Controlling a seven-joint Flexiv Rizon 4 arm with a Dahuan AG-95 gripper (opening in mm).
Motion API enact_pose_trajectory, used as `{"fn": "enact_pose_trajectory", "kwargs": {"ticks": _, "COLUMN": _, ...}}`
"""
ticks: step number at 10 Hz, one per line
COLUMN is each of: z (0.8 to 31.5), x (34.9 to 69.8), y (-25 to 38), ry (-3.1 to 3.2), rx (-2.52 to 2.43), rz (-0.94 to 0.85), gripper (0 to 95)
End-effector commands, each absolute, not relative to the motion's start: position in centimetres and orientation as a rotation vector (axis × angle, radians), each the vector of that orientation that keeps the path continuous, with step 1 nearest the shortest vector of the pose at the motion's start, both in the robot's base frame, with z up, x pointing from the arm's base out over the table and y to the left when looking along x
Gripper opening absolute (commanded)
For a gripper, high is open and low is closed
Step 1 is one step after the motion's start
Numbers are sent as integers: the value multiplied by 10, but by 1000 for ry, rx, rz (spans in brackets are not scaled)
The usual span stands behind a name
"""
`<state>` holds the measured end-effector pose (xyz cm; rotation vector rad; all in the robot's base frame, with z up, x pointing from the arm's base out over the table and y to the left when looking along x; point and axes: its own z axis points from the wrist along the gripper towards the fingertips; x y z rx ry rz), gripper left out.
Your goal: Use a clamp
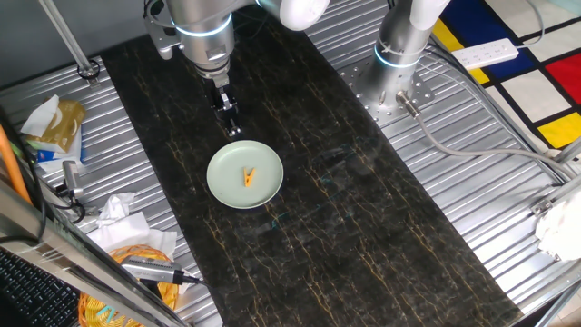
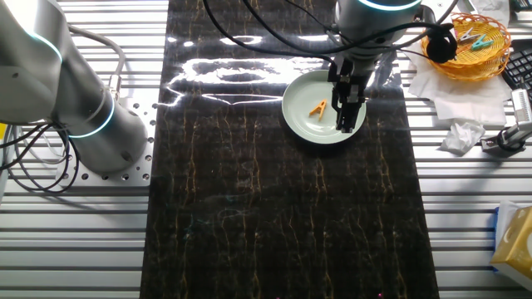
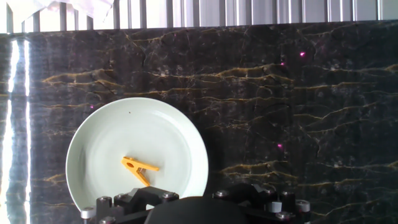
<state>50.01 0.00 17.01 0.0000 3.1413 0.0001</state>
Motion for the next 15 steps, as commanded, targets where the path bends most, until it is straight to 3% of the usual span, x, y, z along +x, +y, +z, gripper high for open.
{"fn": "enact_pose_trajectory", "kwargs": {"ticks": 1, "z": 170, "x": 500, "y": 0, "ry": 3142, "rx": 0, "rz": 0, "gripper": 950}}
{"fn": "enact_pose_trajectory", "kwargs": {"ticks": 2, "z": 170, "x": 500, "y": 0, "ry": 3042, "rx": -758, "rz": -82, "gripper": 0}}
{"fn": "enact_pose_trajectory", "kwargs": {"ticks": 15, "z": 169, "x": 499, "y": 0, "ry": 3036, "rx": -828, "rz": -144, "gripper": 0}}
